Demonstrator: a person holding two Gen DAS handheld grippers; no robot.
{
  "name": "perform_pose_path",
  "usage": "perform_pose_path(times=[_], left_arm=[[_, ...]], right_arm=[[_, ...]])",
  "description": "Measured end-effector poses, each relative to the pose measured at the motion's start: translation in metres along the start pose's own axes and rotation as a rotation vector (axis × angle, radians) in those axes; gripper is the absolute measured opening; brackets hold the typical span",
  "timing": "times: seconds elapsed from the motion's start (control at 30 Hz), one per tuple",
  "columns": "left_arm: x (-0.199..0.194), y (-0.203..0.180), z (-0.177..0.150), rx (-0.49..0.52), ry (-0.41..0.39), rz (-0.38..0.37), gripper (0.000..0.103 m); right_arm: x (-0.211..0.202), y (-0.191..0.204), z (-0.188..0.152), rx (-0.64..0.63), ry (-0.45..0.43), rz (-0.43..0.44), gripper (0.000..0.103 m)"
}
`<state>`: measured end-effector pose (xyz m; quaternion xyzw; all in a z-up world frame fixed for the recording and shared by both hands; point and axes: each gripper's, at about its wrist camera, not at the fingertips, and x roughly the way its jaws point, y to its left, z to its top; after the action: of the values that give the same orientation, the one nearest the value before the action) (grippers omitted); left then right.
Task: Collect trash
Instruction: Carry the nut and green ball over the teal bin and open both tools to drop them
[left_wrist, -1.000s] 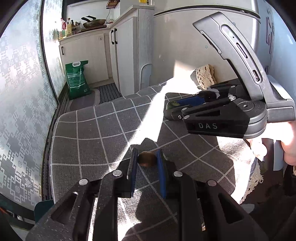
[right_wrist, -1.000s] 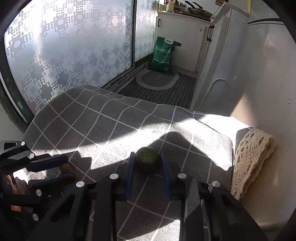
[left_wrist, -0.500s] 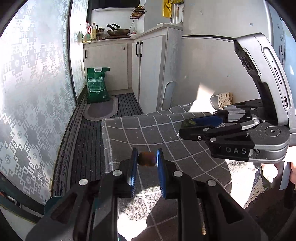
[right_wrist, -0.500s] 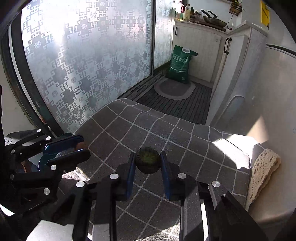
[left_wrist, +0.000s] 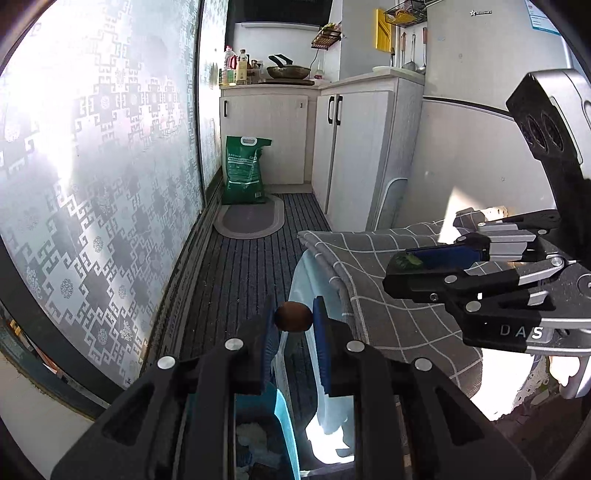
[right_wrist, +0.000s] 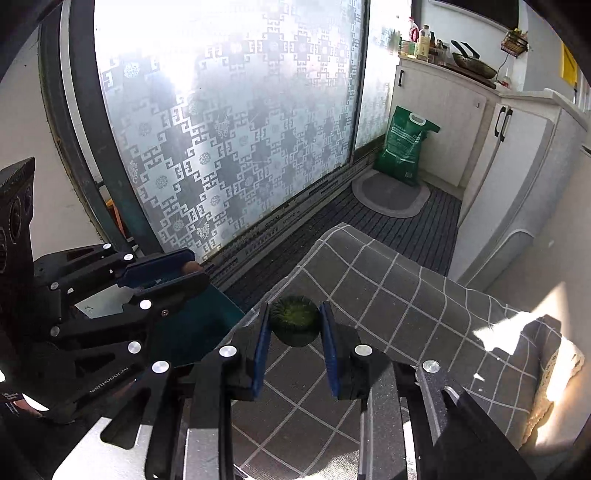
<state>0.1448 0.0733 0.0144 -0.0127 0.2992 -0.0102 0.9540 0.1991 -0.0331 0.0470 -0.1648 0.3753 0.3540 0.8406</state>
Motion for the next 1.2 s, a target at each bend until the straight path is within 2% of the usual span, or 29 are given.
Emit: perform_pose_path(times=[0.27, 0.57, 0.77, 1.2], left_arm=[[-0.008, 0.038, -0.014, -0.042, 0.016, 0.046, 0.022], [-0.007, 0.072, -0.038, -0.072, 0.078, 0.082, 0.022], [0.000, 0.084, -0.056, -0.084, 0.138, 0.064, 0.022], [0.033, 0.097, -0.113, -0.094, 0.319, 0.033, 0.022]], right_arm=[[0.006, 0.034, 0.014, -0.044, 0.002, 0.037, 0.026], [0.020, 0.069, 0.027, -0.088, 0.019, 0.081, 0.026], [0.033, 0.088, 0.029, -0.114, 0.051, 0.108, 0.026], [0.059, 0.106, 0.025, -0.115, 0.132, 0.130, 0.026]])
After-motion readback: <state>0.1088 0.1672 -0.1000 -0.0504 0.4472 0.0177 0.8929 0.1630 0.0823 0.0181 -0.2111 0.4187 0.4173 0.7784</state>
